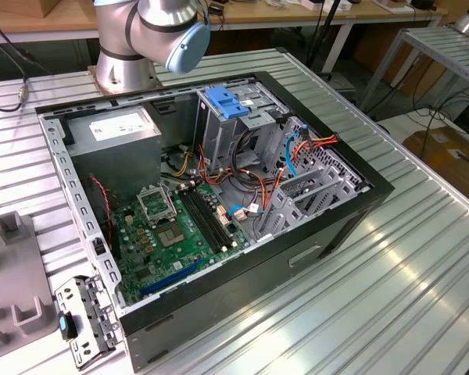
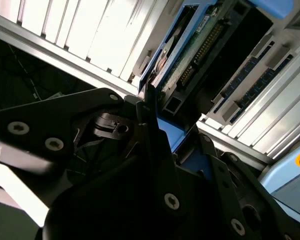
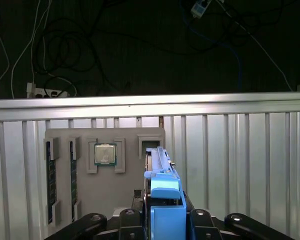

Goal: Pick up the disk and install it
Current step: 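Pick up the disk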

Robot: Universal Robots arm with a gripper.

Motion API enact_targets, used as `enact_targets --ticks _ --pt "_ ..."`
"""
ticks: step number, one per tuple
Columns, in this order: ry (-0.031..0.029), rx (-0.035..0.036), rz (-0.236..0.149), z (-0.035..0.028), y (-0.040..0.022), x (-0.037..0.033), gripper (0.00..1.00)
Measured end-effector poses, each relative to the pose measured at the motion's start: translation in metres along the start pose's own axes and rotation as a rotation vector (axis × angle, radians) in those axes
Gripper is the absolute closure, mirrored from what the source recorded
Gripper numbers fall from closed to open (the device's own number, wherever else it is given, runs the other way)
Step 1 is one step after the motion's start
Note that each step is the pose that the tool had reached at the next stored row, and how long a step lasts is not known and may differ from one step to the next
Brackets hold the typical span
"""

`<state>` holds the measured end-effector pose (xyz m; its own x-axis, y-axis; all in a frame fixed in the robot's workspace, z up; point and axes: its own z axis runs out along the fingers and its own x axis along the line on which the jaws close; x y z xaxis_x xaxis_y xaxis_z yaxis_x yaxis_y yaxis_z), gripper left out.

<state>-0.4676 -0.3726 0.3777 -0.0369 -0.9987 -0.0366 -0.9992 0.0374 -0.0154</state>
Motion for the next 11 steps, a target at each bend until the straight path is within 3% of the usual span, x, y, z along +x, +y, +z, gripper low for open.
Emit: enact_targets --ticks 11 --pt "0.0000 -0.0001 0.000 -0.0046 -0.0001 -0.0002 0.63"
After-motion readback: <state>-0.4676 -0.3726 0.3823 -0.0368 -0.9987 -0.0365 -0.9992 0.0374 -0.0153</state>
